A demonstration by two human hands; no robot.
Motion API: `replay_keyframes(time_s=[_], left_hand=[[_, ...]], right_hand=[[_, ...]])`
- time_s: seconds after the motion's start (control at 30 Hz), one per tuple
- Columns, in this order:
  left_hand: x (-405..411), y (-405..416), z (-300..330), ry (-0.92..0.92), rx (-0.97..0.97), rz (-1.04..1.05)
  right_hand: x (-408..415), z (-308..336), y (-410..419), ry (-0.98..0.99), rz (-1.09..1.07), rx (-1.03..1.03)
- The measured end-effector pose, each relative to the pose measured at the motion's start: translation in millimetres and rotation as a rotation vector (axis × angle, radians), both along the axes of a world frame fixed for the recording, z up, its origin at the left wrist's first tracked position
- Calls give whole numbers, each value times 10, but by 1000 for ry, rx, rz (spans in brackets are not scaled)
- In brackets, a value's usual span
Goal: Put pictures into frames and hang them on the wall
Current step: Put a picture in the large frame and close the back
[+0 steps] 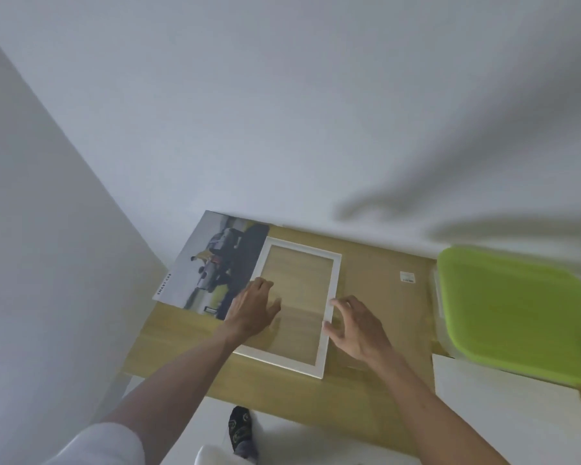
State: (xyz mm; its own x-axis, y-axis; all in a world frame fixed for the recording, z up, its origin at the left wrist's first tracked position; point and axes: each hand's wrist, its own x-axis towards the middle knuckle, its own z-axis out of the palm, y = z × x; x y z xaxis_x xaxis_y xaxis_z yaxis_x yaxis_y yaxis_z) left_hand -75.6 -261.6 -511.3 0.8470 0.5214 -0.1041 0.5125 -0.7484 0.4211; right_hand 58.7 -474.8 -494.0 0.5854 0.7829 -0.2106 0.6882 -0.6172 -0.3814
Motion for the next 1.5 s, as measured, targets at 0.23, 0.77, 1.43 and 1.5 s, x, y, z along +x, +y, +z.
replay_keyframes(time_s=[0.23,0.77,1.43,1.5], left_hand=[[-589,990,-107,92,24,178],[-1076,1964,-257,-7,-385,706],[-1503,1873,297,-516,-971,868],[-1471,1746,358,-518,-972,862]], right_hand=[[-445,-13,1266,-25,142,-31],[-1023,-328,2289,-1,410,-301],[-603,148,2316,473,-303,147],[-535,156,2234,507,-375,240]])
